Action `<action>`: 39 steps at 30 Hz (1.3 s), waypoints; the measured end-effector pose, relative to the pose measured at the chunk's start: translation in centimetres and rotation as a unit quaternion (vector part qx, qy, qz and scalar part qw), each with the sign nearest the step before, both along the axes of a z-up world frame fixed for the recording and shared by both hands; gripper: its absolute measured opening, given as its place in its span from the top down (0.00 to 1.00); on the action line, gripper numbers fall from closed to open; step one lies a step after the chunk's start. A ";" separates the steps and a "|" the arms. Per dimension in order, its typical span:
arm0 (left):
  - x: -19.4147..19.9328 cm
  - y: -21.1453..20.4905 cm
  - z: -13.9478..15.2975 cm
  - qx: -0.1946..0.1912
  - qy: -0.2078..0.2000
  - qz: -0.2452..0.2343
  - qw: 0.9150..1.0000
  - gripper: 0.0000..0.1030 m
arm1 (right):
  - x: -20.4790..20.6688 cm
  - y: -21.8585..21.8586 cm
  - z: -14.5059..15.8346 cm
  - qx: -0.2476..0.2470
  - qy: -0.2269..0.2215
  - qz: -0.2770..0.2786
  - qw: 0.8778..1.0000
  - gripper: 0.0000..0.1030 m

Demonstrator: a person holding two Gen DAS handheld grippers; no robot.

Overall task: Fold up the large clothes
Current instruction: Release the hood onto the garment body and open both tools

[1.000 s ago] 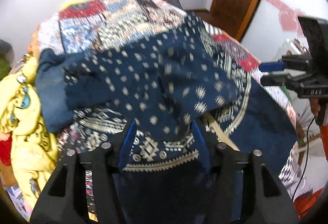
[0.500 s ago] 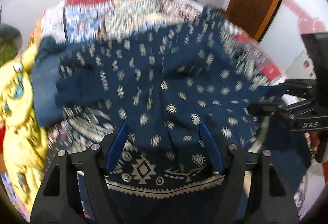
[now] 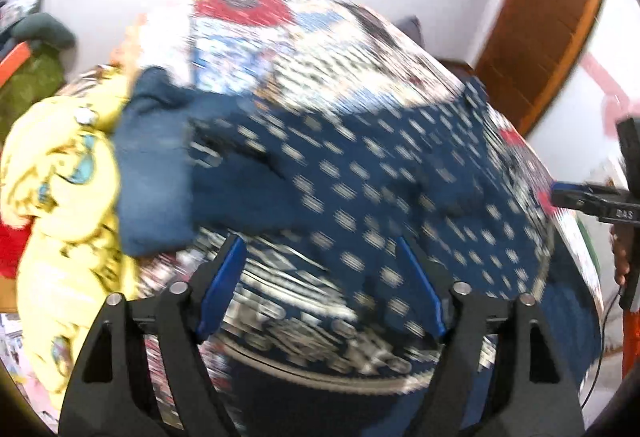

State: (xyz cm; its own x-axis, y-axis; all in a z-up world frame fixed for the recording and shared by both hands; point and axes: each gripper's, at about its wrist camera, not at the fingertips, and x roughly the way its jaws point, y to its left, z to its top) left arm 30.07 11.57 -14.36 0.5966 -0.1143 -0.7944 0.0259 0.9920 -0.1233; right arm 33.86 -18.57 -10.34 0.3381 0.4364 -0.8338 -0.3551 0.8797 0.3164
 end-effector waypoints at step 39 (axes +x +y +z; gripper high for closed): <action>11.8 7.3 -2.4 -0.067 -0.005 0.070 0.995 0.88 | 14.1 1.0 -1.2 0.072 -0.003 -0.060 0.996 0.87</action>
